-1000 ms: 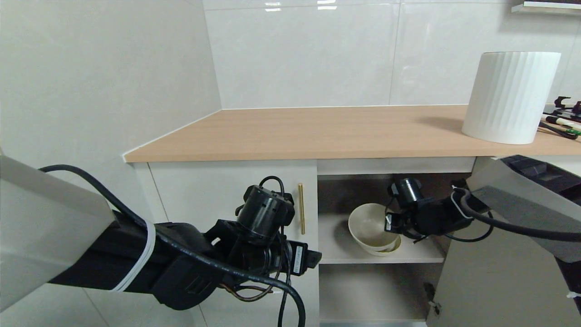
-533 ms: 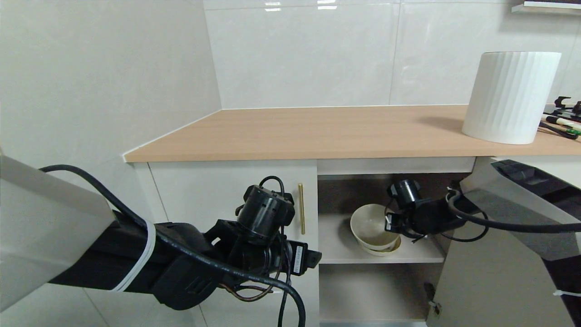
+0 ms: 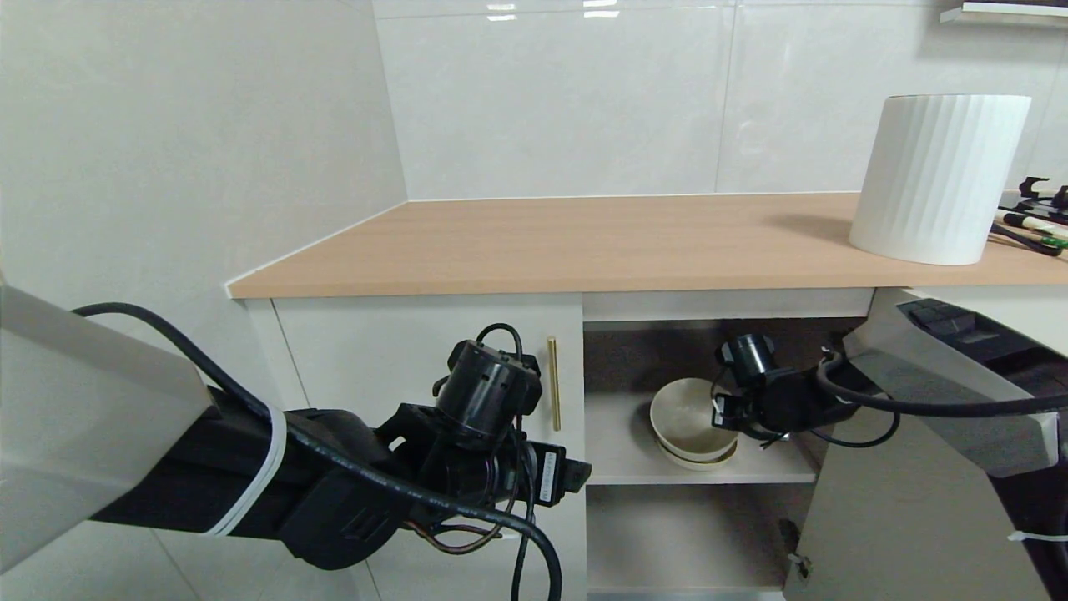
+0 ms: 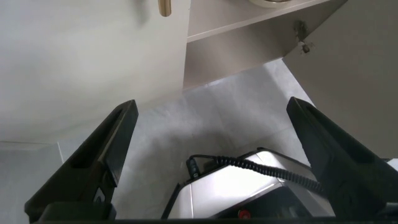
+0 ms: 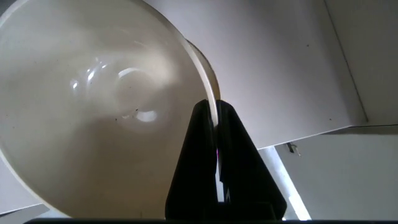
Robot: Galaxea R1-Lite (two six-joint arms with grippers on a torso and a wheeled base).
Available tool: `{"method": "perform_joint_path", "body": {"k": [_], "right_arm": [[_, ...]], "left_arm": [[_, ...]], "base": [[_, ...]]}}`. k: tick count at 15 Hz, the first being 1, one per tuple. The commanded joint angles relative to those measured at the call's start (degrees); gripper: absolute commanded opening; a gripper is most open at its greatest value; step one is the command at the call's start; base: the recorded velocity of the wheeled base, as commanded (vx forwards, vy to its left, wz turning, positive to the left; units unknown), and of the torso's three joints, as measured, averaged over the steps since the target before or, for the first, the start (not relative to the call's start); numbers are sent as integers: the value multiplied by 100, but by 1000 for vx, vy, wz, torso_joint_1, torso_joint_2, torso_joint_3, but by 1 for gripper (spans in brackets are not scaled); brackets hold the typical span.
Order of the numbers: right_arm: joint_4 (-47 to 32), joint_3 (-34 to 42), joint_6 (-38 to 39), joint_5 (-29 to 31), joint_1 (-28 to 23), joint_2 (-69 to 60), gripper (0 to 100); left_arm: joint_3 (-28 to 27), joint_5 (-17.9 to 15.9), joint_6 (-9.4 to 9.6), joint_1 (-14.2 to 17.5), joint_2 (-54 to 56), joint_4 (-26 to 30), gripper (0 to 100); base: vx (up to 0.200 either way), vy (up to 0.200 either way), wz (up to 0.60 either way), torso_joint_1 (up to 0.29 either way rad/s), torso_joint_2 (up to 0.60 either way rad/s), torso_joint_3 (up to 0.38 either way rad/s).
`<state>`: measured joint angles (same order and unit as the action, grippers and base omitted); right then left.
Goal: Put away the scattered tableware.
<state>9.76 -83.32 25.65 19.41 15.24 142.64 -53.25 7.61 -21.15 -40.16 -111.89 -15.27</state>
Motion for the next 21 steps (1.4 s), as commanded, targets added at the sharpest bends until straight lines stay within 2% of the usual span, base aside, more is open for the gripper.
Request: {"method": "perform_joint_path", "body": {"k": [1, 4, 5, 9, 11, 13, 15, 16, 18, 19, 21], "right_arm": [[-1, 0, 2, 19, -3, 9, 0], [8, 9, 2, 63, 5, 18, 0], [8, 9, 2, 63, 5, 9, 100], [8, 88, 19, 63, 41, -44, 100], [8, 211, 28, 63, 41, -211, 100], [8, 563, 28, 19, 93, -624, 100], [8, 1327, 19, -69, 269, -1485, 100], [17, 1767, 19, -157, 348, -1960, 100], [8, 2575, -42, -552, 594, -3067, 100], [-10, 2848, -60, -570, 761, -3506, 100], [-317, 3472, -183, -587, 1034, -4412, 100]], "left_arm": [[-1, 4, -3, -1, 0, -2, 100], [-1, 4, -3, -1, 0, -2, 100], [-1, 4, -3, -1, 0, -2, 100], [-10, 57, -21, -1, 62, -2, 100], [-36, 83, -161, 17, 264, -2, 100], [-63, 74, -153, 227, 791, 16, 100], [-36, 48, -135, 588, 1565, 104, 100], [43, 30, -161, 649, 1942, 262, 100], [157, -137, -170, 693, 2637, 675, 100], [350, -181, -196, 693, 2900, 754, 100], [755, -225, -407, 685, 3551, 745, 100]], "base": [[0, 0, 0, 0, 0, 0], [0, 0, 0, 0, 0, 0], [0, 0, 0, 0, 0, 0], [0, 0, 0, 0, 0, 0], [0, 0, 0, 0, 0, 0], [0, 0, 0, 0, 0, 0], [0, 0, 0, 0, 0, 0], [0, 0, 0, 0, 0, 0], [0, 0, 0, 0, 0, 0], [0, 0, 0, 0, 0, 0], [0, 0, 0, 0, 0, 0]]}}
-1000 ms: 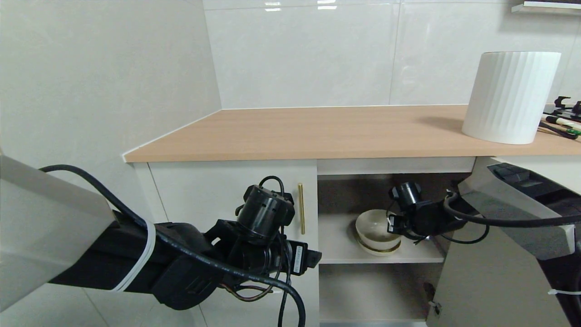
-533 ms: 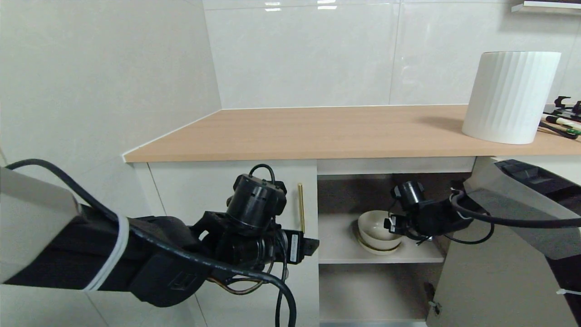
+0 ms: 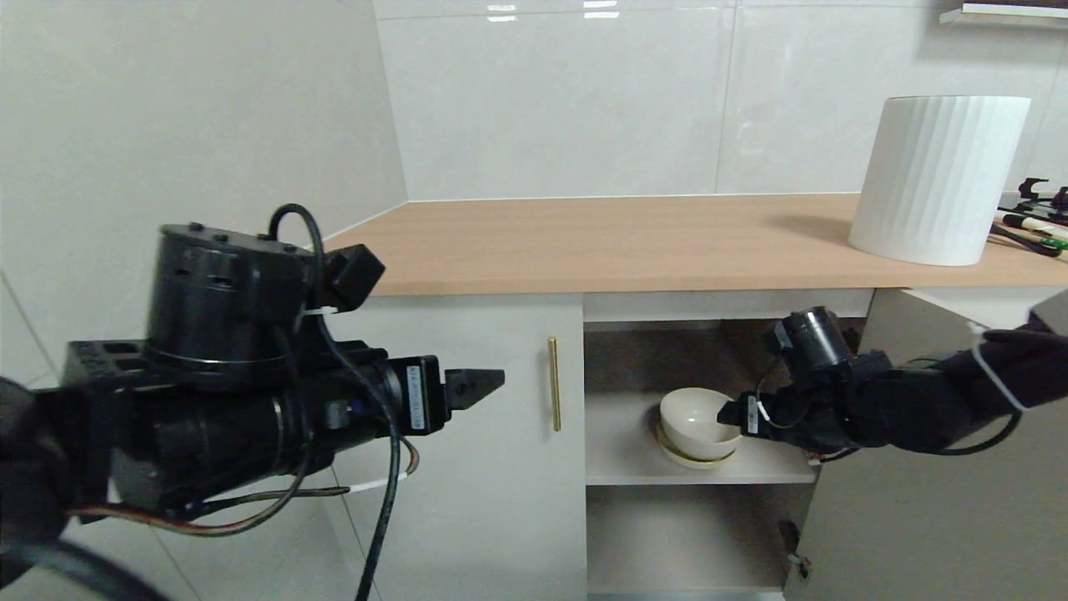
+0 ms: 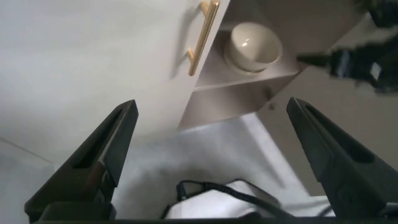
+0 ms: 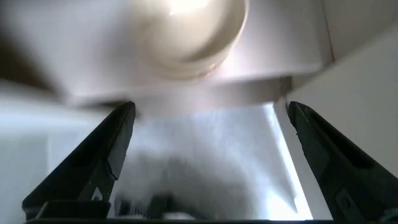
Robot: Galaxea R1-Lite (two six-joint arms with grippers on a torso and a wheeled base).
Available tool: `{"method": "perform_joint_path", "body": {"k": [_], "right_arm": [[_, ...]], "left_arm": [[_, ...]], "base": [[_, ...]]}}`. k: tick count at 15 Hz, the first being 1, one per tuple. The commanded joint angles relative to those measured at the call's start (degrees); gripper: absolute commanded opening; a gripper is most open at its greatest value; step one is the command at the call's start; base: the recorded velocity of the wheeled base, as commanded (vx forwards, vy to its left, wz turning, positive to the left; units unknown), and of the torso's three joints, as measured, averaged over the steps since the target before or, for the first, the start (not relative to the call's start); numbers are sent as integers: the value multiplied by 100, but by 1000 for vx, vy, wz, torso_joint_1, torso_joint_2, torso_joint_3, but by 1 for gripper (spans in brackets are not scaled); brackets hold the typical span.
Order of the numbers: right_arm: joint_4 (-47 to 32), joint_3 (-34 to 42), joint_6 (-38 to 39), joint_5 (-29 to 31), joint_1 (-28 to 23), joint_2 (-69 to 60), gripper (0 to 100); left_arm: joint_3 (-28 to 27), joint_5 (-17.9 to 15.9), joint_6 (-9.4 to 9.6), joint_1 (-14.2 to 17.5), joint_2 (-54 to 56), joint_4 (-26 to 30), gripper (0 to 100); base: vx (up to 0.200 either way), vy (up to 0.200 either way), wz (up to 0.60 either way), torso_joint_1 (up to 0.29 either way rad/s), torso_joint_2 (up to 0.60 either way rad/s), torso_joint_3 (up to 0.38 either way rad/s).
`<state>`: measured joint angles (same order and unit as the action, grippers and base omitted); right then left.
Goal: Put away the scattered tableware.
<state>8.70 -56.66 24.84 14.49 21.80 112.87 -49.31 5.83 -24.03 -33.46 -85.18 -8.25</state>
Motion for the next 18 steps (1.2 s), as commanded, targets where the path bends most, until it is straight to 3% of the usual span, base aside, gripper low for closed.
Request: {"method": "perform_joint_path", "body": {"k": [1, 2, 4, 5, 6, 8, 9, 11, 16, 18], "right_arm": [[-396, 982, -138, -96, 545, -1804, 100], [-572, 1096, -155, -96, 615, -2147, 100], [-1029, 1210, -147, -105, 738, -2700, 100], [-1301, 1351, -85, -96, 844, -2938, 100], [-1292, 1685, -15, -166, 896, -3008, 100], [-1222, 1931, -15, -149, 923, -3008, 100], [-1196, 1940, -15, -149, 932, -3105, 100], [-1196, 1948, -15, -157, 967, -3140, 100], [-1204, 1966, -24, -140, 1125, -3201, 100], [-1204, 1966, -24, -140, 1125, -3228, 100]], "left_arm": [[484, -55, -260, 15, 1135, 34, 100], [589, -38, -401, 15, 1346, 34, 100], [739, -47, -427, 94, 1653, 25, 100], [906, -29, -401, 358, 1794, 34, 100], [1134, -64, -146, 587, 2058, 34, 100], [1310, -337, 205, 587, 2330, 61, 100], [1345, -574, 197, 587, 2348, 61, 100], [1354, -732, 153, 604, 2286, 69, 100], [1354, -758, 65, 604, 2181, 69, 100], [1354, -758, 65, 604, 2102, 69, 100]], "base": [[0, 0, 0, 0, 0, 0], [0, 0, 0, 0, 0, 0], [0, 0, 0, 0, 0, 0], [0, 0, 0, 0, 0, 0], [0, 0, 0, 0, 0, 0], [0, 0, 0, 0, 0, 0], [0, 0, 0, 0, 0, 0], [0, 0, 0, 0, 0, 0], [0, 0, 0, 0, 0, 0], [-200, 0, 0, 2, 5, -2]]}}
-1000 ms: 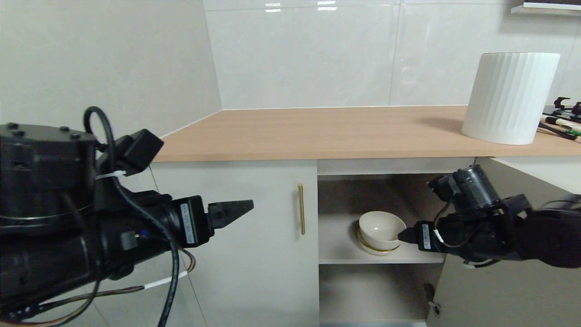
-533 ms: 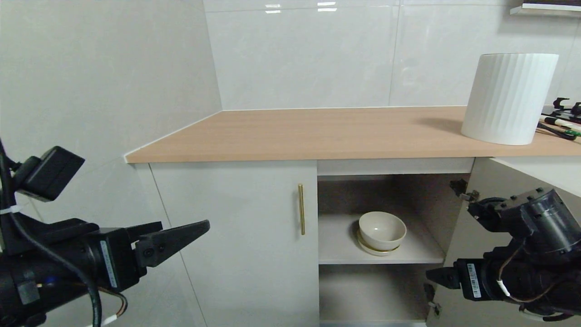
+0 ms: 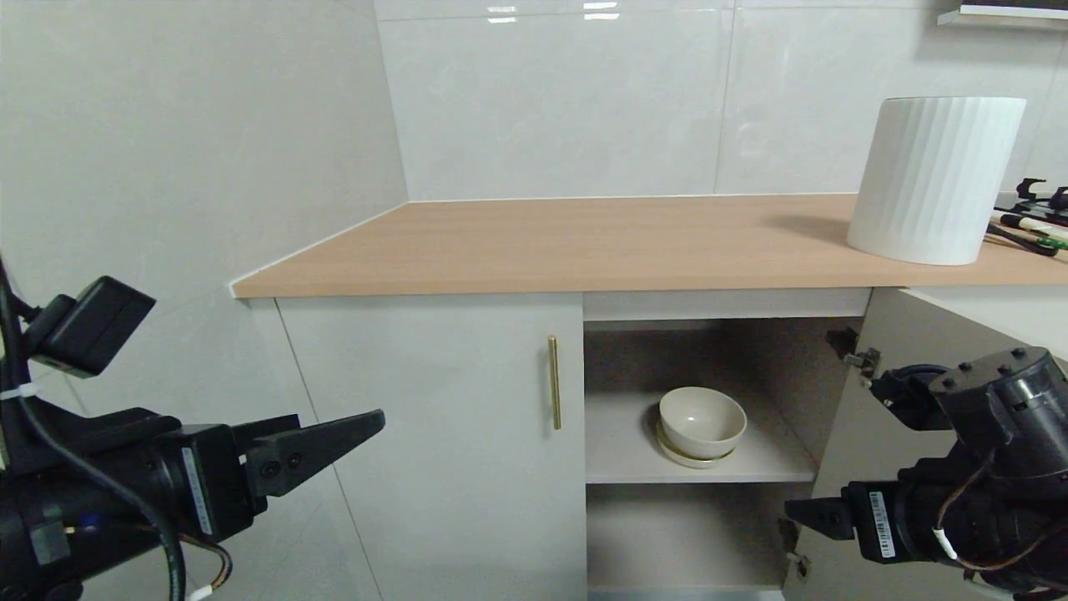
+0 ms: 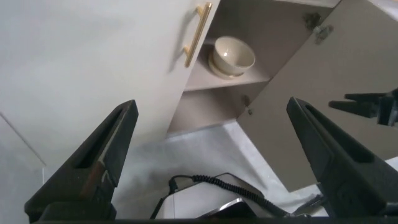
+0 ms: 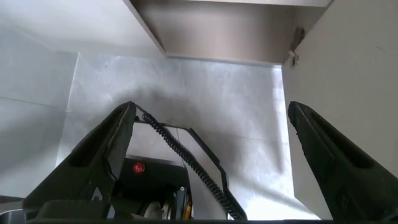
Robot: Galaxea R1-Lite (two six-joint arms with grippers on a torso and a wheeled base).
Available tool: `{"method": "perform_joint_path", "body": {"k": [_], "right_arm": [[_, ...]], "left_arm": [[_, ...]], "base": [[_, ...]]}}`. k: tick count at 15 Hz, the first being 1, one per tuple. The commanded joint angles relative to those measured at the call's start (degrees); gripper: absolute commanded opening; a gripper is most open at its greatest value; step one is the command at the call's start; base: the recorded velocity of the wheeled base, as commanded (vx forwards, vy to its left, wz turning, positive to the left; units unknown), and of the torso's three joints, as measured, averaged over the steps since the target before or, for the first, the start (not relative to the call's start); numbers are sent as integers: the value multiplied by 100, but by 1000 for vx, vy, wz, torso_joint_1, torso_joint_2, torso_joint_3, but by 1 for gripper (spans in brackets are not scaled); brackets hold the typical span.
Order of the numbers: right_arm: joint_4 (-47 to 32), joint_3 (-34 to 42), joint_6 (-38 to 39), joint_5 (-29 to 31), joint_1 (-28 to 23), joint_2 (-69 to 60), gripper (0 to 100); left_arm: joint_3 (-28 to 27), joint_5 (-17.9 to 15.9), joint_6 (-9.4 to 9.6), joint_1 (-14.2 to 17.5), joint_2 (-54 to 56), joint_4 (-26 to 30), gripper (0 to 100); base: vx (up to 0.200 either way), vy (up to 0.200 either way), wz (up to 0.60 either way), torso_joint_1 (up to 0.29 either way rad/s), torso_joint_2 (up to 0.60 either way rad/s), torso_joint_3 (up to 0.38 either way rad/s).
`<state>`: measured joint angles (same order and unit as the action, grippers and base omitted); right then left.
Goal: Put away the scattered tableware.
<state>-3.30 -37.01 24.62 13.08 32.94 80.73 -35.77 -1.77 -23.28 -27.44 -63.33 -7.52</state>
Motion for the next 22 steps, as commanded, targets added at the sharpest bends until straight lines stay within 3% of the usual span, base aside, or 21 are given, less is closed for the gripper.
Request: {"method": "perform_joint_path", "body": {"k": [1, 16, 22], "right_arm": [[-12, 1, -2, 2, 11, -13, 100], [-21, 159, -2, 19, 11, -83, 100], [-179, 247, -28, 81, 2, -883, 100]], "left_arm": [[0, 1, -9, 2, -92, -4, 100], [26, -104, -1, -16, -171, -4, 100], [44, -113, 34, -112, -153, -12, 100]], "base": [[-200, 0, 0, 7, 2, -2], [-200, 0, 0, 2, 3, 3], [0, 0, 0, 0, 0, 0]]}}
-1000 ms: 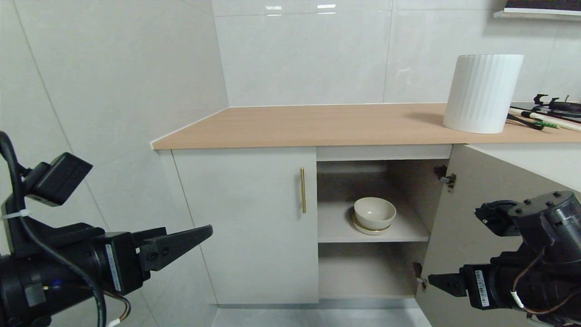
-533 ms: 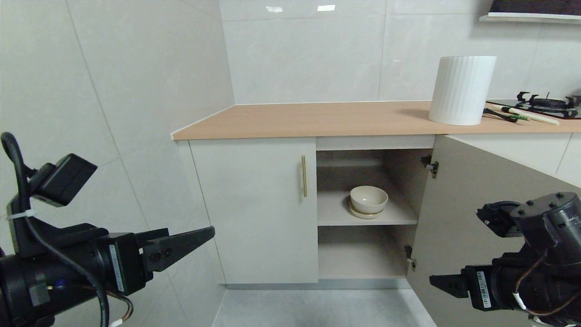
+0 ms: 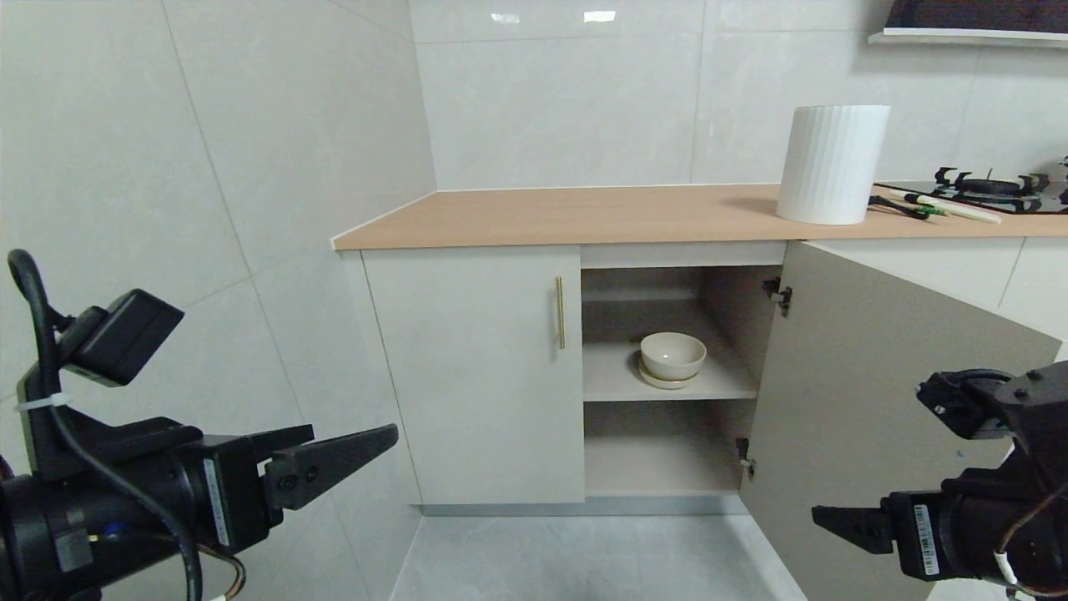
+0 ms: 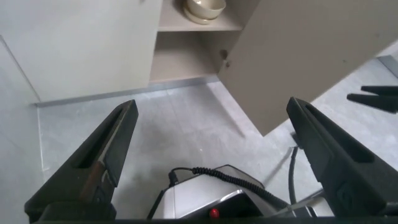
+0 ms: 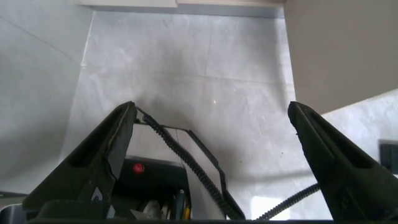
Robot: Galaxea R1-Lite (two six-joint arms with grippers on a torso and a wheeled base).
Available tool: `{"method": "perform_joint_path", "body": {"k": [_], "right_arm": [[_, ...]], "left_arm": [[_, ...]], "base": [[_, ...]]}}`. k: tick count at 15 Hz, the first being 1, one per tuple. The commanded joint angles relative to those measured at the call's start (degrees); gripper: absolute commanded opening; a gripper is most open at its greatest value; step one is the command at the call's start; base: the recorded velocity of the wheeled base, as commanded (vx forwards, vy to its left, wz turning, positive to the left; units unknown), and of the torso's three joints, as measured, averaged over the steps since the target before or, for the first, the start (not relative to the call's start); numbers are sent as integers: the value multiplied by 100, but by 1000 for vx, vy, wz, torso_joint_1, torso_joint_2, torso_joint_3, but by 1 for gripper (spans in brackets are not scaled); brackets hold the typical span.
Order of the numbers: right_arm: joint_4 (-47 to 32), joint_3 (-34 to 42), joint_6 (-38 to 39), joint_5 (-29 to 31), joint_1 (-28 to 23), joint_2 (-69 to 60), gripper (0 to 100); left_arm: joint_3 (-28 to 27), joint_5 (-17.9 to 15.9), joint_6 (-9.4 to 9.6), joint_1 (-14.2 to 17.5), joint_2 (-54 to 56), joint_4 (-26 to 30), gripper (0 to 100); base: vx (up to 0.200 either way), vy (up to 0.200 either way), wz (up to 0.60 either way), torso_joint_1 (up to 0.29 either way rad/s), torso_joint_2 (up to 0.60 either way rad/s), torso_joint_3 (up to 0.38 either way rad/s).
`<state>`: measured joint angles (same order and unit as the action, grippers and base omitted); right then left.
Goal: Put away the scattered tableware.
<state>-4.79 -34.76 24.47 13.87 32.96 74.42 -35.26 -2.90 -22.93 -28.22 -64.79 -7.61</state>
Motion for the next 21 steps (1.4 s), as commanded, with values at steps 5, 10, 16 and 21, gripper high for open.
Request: {"method": "perform_joint_path", "body": {"k": [5, 10, 16, 21], "right_arm": [[-163, 30, 14, 54, -44, -437, 100], [-470, -14, -30, 142, -396, -534, 100], [-1138, -172, -249, 160, -589, -657, 100], [-1112, -348, -750, 168, -1925, -411, 100]], "left_arm": [[-16, 18, -1, -34, -95, -4, 100], [-16, 35, -1, -43, -121, -4, 100], [-16, 9, -1, -43, -130, -4, 100], [-8, 0, -1, -43, -121, -4, 100]], "base": [[0, -40, 0, 0, 1, 0], [0, -200, 0, 4, 2, 0], [0, -200, 0, 4, 2, 1], [0, 0, 0, 0, 0, 0]]}}
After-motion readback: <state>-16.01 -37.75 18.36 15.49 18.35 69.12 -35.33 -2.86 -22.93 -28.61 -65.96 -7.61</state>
